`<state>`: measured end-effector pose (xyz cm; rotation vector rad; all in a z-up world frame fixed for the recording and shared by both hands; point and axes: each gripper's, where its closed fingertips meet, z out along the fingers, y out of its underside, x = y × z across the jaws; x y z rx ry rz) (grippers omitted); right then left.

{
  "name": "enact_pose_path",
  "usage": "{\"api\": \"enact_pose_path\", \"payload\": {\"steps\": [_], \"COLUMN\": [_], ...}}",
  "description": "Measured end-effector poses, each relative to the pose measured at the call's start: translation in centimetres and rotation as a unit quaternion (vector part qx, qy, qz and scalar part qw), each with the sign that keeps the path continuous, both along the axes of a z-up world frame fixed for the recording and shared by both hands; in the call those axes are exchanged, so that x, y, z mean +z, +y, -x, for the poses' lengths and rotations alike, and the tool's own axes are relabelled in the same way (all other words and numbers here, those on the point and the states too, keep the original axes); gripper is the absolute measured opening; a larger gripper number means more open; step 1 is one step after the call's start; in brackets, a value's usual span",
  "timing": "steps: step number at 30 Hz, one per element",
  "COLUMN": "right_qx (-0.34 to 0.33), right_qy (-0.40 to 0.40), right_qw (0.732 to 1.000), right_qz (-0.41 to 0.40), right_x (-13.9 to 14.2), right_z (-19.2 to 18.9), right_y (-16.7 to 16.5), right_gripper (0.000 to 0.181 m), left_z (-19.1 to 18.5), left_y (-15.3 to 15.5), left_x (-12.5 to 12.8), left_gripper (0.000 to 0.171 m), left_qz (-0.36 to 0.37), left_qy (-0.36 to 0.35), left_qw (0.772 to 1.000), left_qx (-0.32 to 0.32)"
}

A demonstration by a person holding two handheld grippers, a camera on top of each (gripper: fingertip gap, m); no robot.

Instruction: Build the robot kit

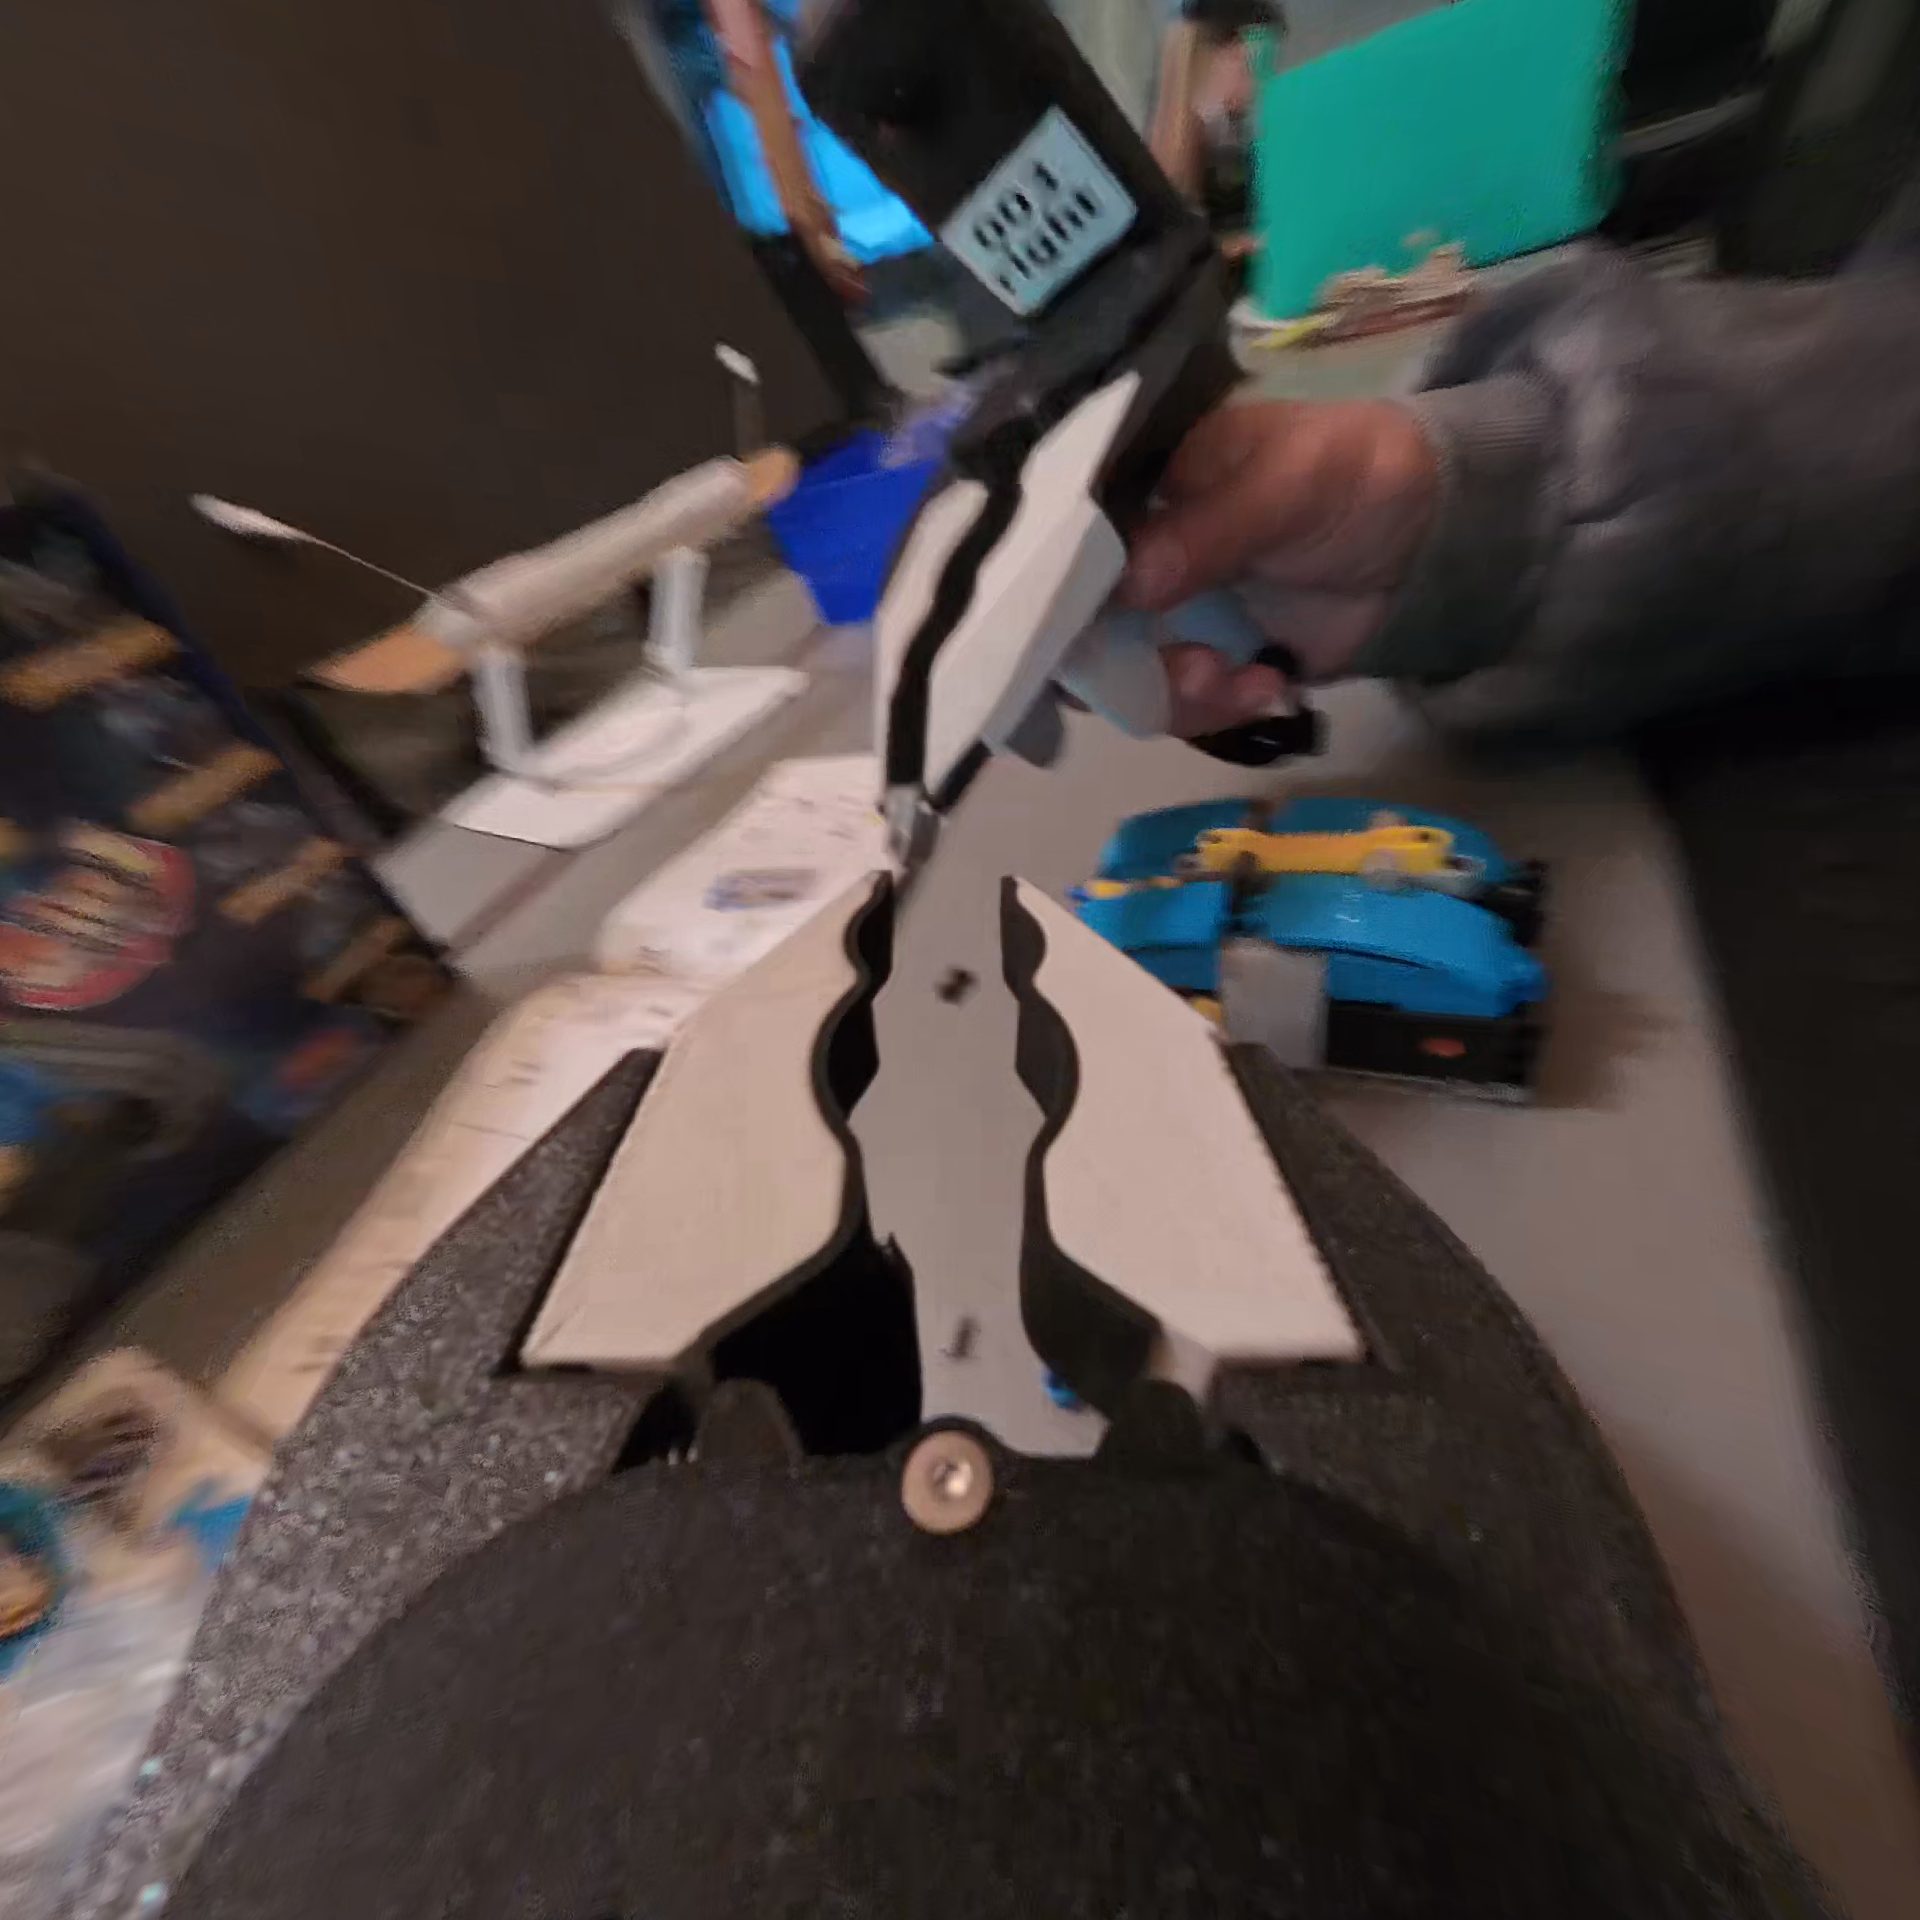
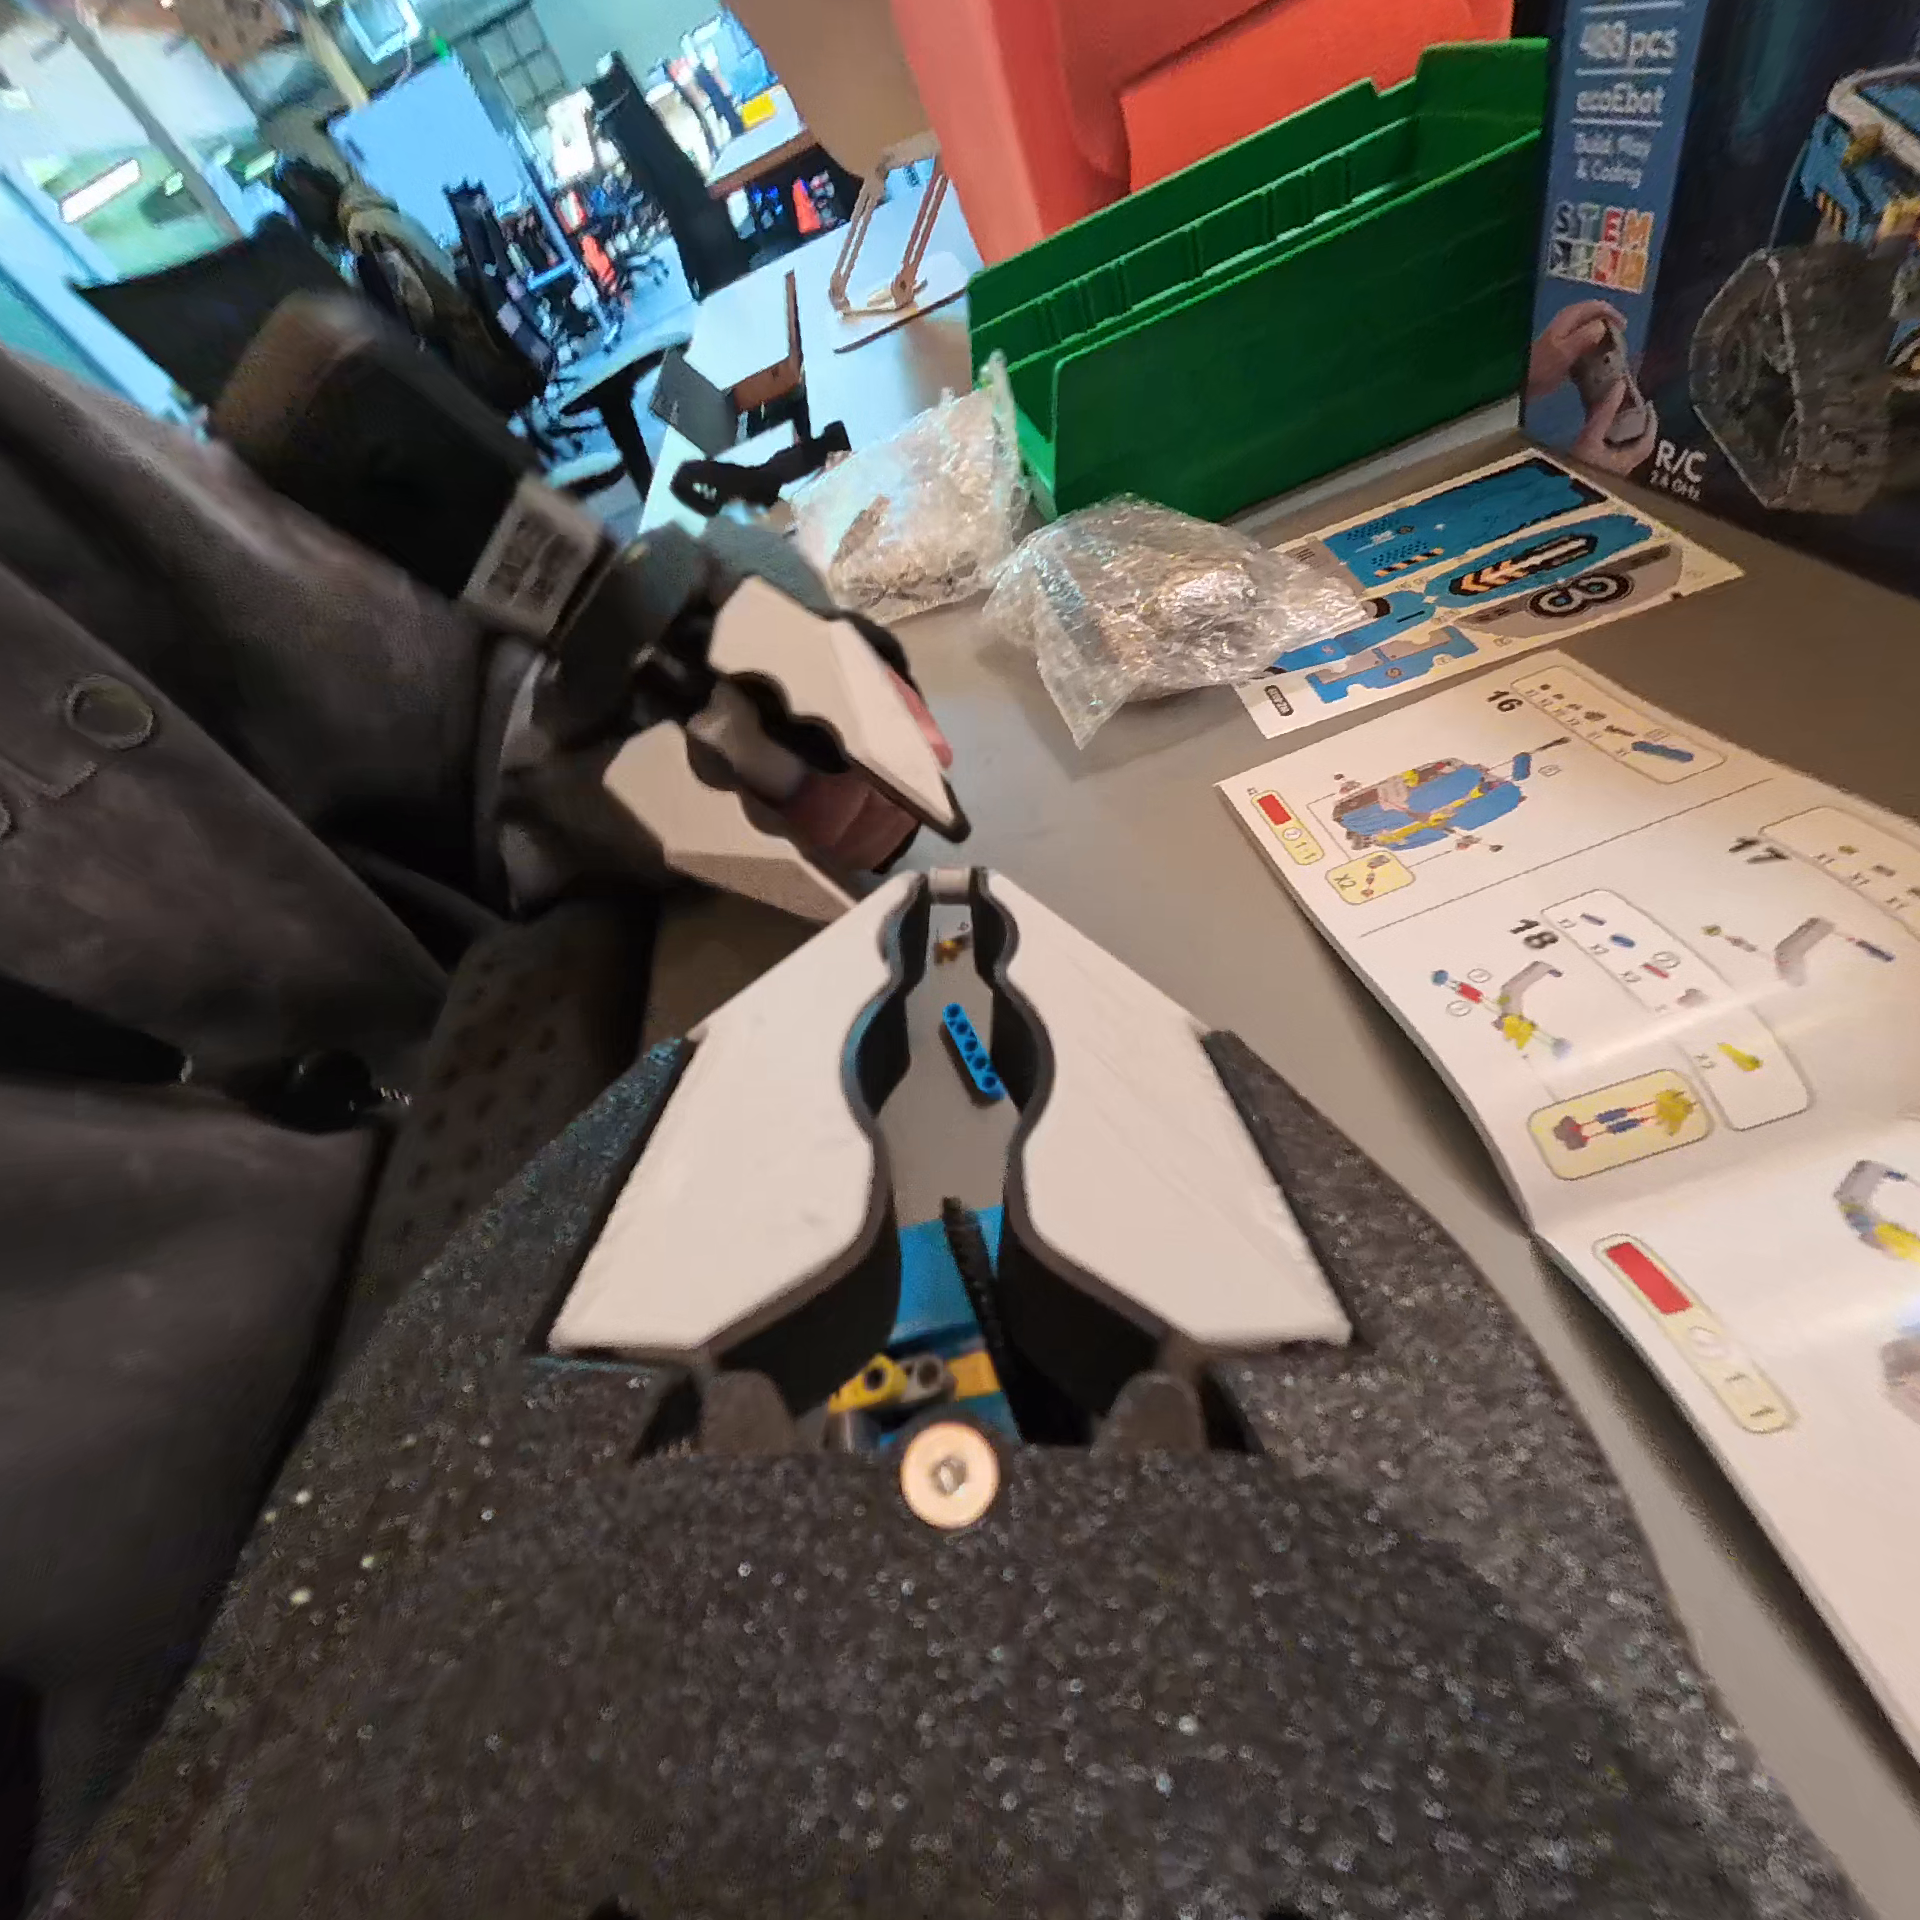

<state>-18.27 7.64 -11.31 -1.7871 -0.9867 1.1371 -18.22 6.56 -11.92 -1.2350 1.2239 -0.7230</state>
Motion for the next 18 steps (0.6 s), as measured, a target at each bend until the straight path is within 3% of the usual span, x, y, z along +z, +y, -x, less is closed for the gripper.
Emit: {"api": "enact_pose_path", "payload": {"steps": [2,5,10,18], "right_qx": [0.017,0.064,0.111,0.138], "right_qy": [-0.013,-0.041,-0.078,-0.094], "right_qw": [0.999,0.994,0.985,0.981], "right_qz": [-0.029,-0.073,-0.107,-0.096], "right_x": [0.0,-0.1,-0.4,-1.5], "right_z": [-0.6,-0.7,0.3,1.2], "right_y": [-0.6,-2.3,-4.2,-5.2], "right_gripper": [0.007,0.007,0.007,0.007], "left_z": [0.2,0.5,0.6,0.6], "left_y": [-0.9,-2.2,-3.9,-4.4], "left_x": [-0.7,-0.7,-1.3,-1.6], "left_gripper": [0.02,0.02,0.018,0.01], "left_qz": [0.084,0.153,0.13,0.114], "left_qy": [0.011,0.008,0.034,0.046], "left_qw": [0.995,0.981,0.979,0.98], "left_qx": [-0.058,-0.12,-0.155,-0.159]}}
